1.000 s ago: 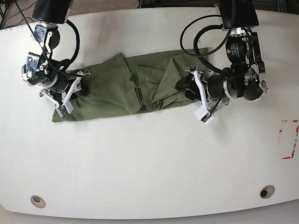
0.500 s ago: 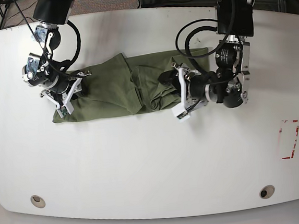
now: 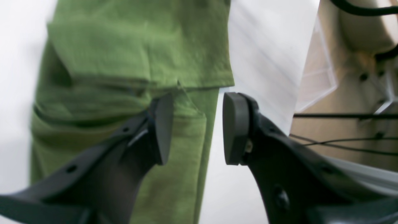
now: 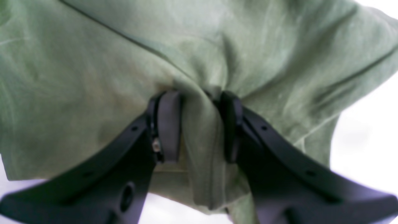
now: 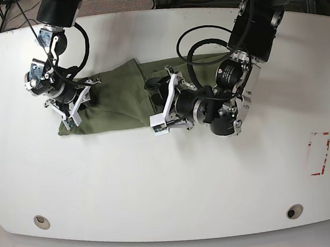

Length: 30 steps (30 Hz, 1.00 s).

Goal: Layout the t-shirt on the table in an organized manner, then fold the t-shirt properly
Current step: 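Lay the shirt end down with the left gripper and pull back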

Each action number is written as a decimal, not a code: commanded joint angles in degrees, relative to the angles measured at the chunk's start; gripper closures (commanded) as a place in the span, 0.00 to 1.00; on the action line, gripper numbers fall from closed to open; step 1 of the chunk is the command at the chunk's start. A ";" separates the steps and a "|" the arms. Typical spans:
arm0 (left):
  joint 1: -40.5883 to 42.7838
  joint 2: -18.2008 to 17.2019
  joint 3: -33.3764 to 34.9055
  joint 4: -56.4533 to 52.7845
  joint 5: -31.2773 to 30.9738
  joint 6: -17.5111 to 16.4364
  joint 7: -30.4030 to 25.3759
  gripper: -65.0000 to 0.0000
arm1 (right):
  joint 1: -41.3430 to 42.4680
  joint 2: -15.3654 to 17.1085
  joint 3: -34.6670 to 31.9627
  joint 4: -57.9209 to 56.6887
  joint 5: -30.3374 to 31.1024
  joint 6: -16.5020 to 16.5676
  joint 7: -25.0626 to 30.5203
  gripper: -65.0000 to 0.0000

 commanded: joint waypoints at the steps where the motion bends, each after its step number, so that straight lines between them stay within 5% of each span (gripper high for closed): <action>1: -2.41 -0.34 0.14 3.75 0.63 -0.06 -0.82 0.62 | -0.13 0.16 -0.19 -0.08 -1.10 0.08 -2.72 0.70; 14: 3.30 -7.20 -6.54 16.76 20.06 -0.06 -3.67 0.64 | -0.13 0.16 -0.19 -0.08 -1.10 0.08 -2.72 0.70; 21: 11.83 -9.04 -12.69 19.83 33.25 -0.06 -10.71 0.91 | -0.04 0.07 -0.19 -0.08 -1.10 0.08 -2.72 0.70; 30: 19.21 -9.04 -18.06 19.48 38.52 -0.06 -17.04 0.93 | 0.49 0.07 -0.19 1.07 -1.10 0.08 -2.72 0.70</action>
